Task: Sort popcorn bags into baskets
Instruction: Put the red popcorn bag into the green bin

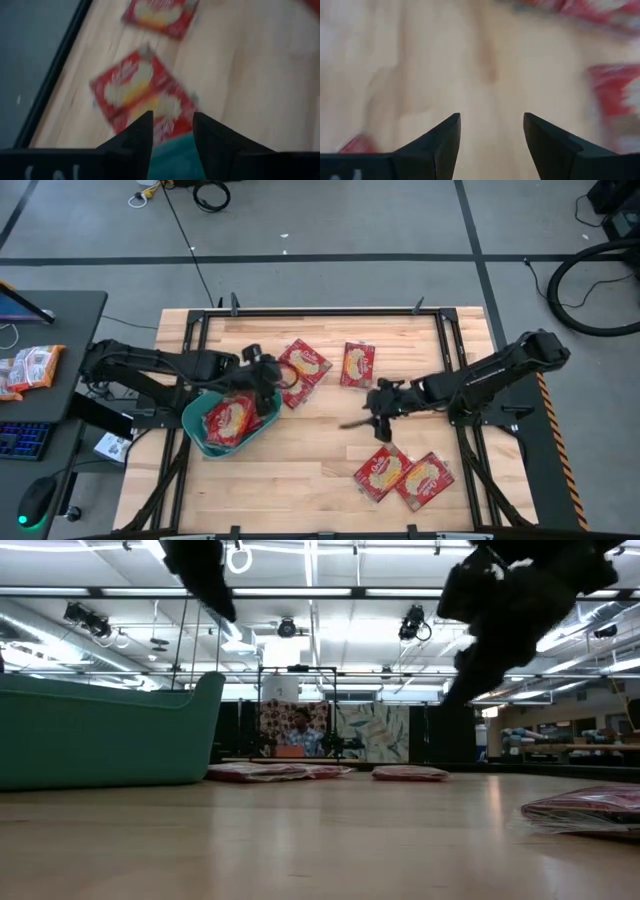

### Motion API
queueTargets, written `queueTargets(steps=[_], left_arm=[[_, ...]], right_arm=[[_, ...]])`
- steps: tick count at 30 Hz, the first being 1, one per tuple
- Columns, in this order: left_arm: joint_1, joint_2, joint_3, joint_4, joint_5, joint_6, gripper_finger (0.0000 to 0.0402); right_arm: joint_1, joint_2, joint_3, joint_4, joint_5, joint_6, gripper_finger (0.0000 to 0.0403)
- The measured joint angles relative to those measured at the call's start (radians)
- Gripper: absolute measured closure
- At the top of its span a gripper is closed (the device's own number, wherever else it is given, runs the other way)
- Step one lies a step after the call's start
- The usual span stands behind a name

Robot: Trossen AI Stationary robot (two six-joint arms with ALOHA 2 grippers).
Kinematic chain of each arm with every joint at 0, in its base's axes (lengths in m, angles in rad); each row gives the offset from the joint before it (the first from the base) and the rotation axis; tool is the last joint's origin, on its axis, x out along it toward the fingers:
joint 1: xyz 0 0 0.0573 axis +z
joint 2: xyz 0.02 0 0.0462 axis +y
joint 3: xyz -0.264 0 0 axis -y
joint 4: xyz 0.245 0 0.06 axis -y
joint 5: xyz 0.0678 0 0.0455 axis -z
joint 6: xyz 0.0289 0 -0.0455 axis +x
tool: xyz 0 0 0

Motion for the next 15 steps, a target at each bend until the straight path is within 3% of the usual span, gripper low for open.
queueTargets(steps=[6, 15], left_arm=[[-0.004, 0.000, 0.000, 0.101, 0.019, 0.132, 0.0257], [-0.003, -0.008, -0.001, 0.109, 0.031, 0.112, 0.0257]], right_arm=[[0.214, 0.007, 0.045, -0.128, 0.015, 0.023, 0.0190], [0.454, 0.151, 0.087, -0.169, 0.032, 0.233, 0.0190]])
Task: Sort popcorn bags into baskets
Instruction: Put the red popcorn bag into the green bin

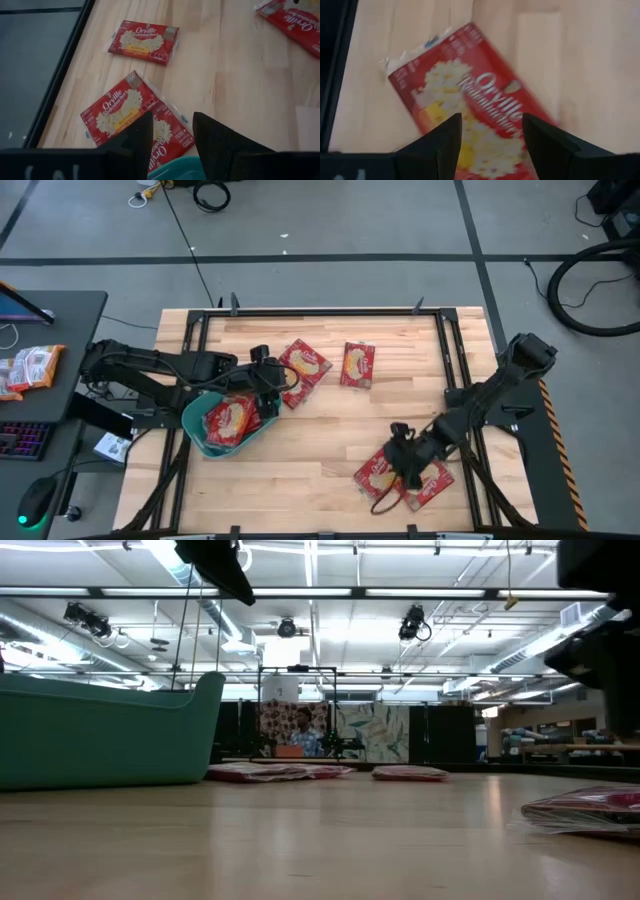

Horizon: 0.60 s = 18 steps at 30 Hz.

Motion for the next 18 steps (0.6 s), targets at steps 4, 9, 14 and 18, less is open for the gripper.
queueTargets(steps=[4, 9, 14, 18], left_arm=[[0.000, 0.000, 0.000, 0.000, 0.000, 0.001, 0.0257], [0.000, 0.000, 0.000, -0.031, 0.000, 0.001, 0.0257], [0.000, 0.000, 0.000, -0.050, 0.000, 0.002, 0.0257], [0.000, 0.000, 0.000, -0.051, 0.000, 0.011, 0.0257]], right_arm=[[0.058, 0.104, 0.107, -0.109, 0.012, 0.047, 0.0190], [0.140, 0.228, 0.280, -0.287, 0.109, 0.063, 0.0190], [0.223, 0.373, 0.427, -0.413, 0.254, 0.043, 0.0190], [0.263, 0.481, 0.540, -0.552, 0.307, 0.064, 0.0190]])
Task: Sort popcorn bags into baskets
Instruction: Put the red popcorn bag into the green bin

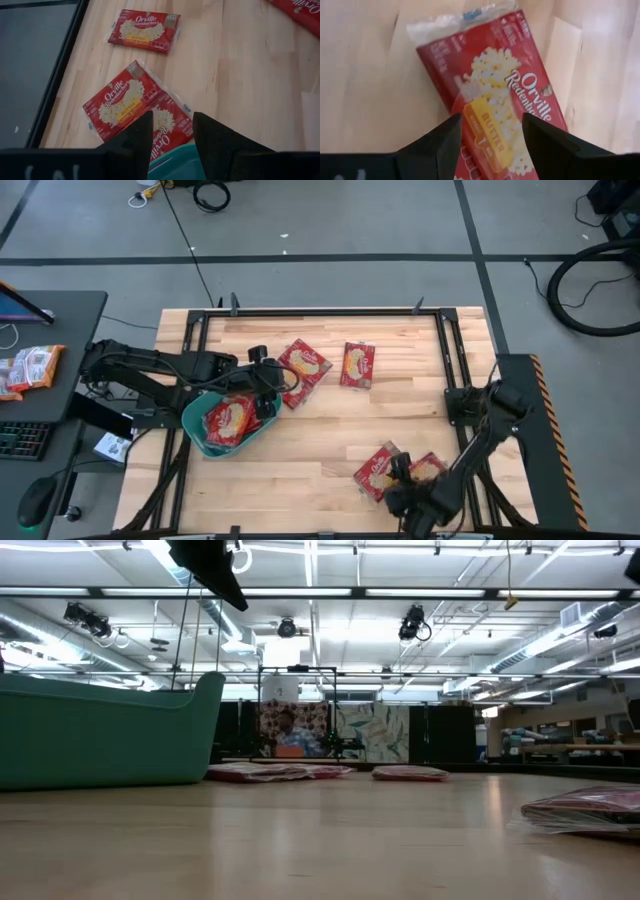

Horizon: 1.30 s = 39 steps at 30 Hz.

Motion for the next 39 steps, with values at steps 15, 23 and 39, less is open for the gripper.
queueTargets(steps=[15, 23, 39], left_arm=[[0.000, 0.000, 0.000, -0.006, 0.000, 0.016, 0.0257], [0.000, 0.000, 0.000, -0.028, 0.000, 0.010, 0.0257], [-0.024, 0.014, 0.000, 0.008, 0.125, 0.045, 0.0257]], right_arm=[[0.030, 0.120, 0.081, -0.061, 0.007, 0.072, 0.0190], [0.030, 0.120, 0.043, -0.058, 0.088, 0.074, 0.0206], [-0.002, 0.086, 0.026, -0.082, 0.127, 0.077, 0.0387]])
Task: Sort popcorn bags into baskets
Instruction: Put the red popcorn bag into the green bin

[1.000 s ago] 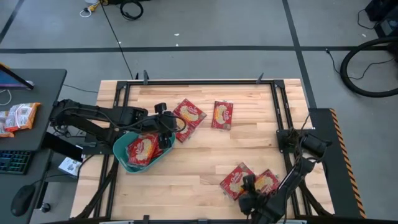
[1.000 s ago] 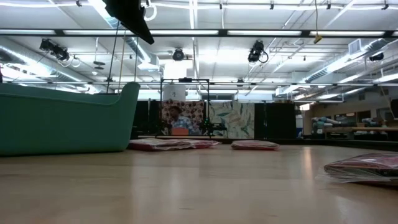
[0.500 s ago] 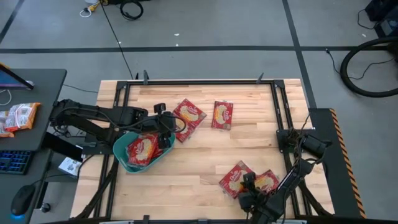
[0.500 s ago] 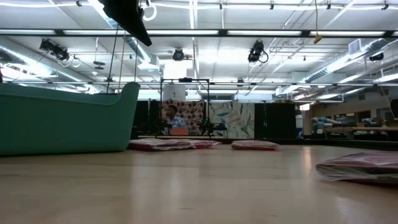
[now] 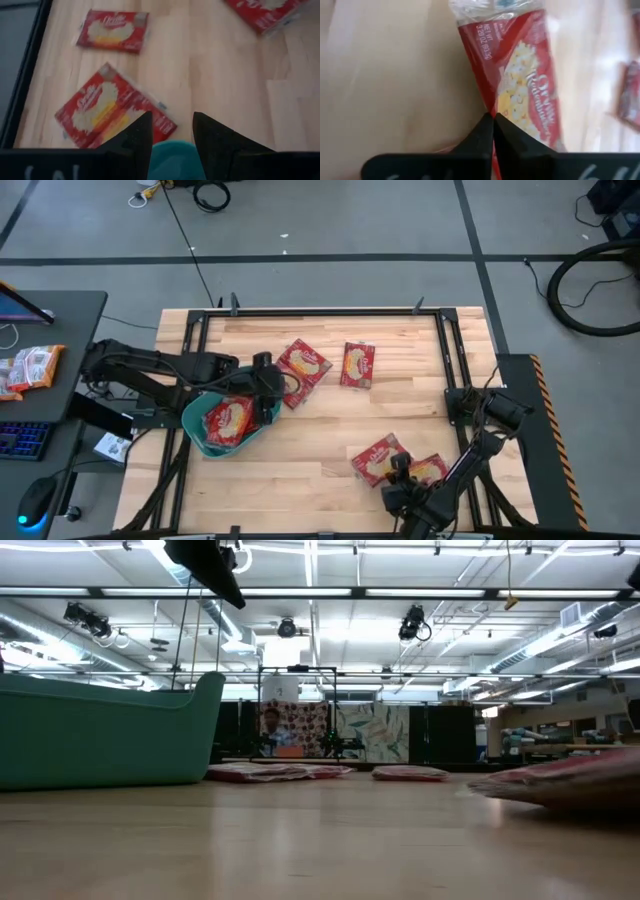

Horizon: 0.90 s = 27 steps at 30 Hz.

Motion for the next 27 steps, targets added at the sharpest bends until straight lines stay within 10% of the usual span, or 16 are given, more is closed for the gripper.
queueTargets(steps=[16, 27], left_arm=[[-0.183, 0.190, -0.001, 0.207, -0.127, 0.207, 0.0147], [-0.208, 0.322, -0.001, 0.504, -0.130, 0.230, 0.0141]], right_arm=[[-0.146, -0.190, 0.000, -0.025, 0.142, 0.038, 0.0400], [-0.245, -0.264, 0.000, 0.138, 0.221, -0.147, 0.0401]])
